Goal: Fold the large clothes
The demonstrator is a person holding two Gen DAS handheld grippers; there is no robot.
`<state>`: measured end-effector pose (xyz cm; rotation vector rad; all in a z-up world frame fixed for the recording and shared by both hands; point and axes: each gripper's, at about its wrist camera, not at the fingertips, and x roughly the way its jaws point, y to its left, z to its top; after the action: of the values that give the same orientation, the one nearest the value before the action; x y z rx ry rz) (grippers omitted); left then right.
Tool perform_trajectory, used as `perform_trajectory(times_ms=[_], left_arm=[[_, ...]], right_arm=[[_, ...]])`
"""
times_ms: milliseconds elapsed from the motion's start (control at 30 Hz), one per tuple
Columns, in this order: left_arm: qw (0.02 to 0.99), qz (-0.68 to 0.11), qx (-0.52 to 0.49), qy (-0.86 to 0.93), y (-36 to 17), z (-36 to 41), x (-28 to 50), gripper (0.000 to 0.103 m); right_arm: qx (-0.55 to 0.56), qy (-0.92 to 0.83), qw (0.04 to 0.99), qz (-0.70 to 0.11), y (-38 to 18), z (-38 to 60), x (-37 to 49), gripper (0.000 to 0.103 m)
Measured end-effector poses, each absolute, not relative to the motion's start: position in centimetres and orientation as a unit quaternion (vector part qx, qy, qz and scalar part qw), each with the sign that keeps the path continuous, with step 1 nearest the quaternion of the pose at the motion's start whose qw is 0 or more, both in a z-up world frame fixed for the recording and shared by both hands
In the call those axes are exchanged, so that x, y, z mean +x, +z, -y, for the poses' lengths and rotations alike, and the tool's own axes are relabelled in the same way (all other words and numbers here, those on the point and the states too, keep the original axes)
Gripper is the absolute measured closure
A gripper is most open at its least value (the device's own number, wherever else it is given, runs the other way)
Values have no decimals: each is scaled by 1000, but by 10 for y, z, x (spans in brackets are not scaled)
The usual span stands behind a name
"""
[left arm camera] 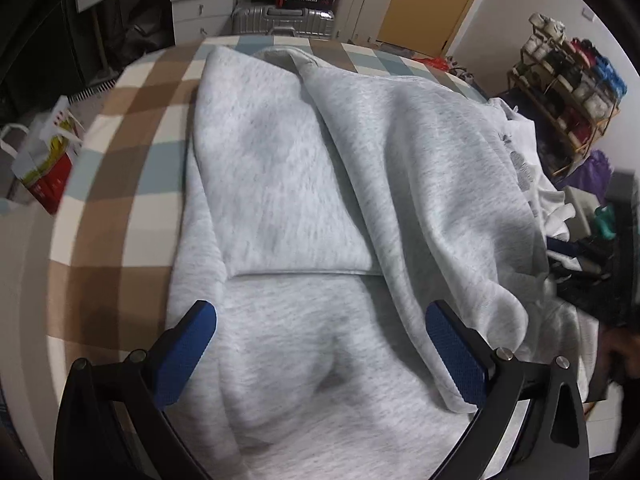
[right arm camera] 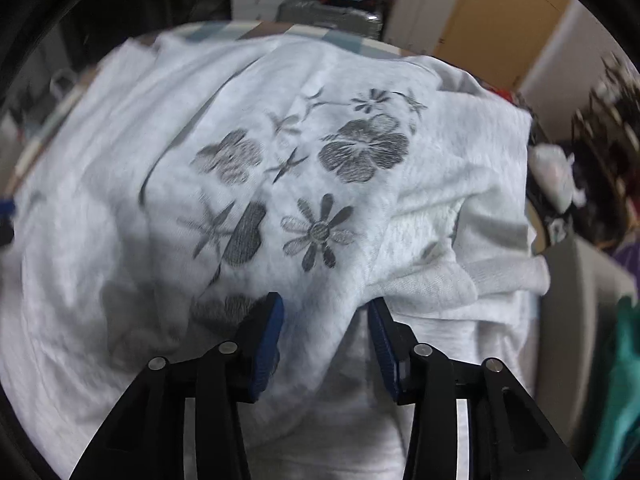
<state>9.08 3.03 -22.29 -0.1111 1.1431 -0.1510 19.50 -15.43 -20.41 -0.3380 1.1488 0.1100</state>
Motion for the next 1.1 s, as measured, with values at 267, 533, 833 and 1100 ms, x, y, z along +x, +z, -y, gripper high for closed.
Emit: perform_trajectory(times_ms=[267, 533, 833, 1100], left_arm=[[832, -547, -73, -67, -221, -42, 92, 1], [832, -547, -56, -70, -220, -33, 94, 1], [831, -545, -92, -61, -215, -53, 101, 1], [827, -551, -106, -39, -220, -62, 97, 1]], right_arm=[[-42, 130, 875, -464, -123, 138, 246, 71], [-41, 107, 838, -534, -200, 114, 328, 96], [-73, 187, 848, -491, -154, 82, 277, 92], [-113, 190, 818, -530, -201, 63, 257, 92]])
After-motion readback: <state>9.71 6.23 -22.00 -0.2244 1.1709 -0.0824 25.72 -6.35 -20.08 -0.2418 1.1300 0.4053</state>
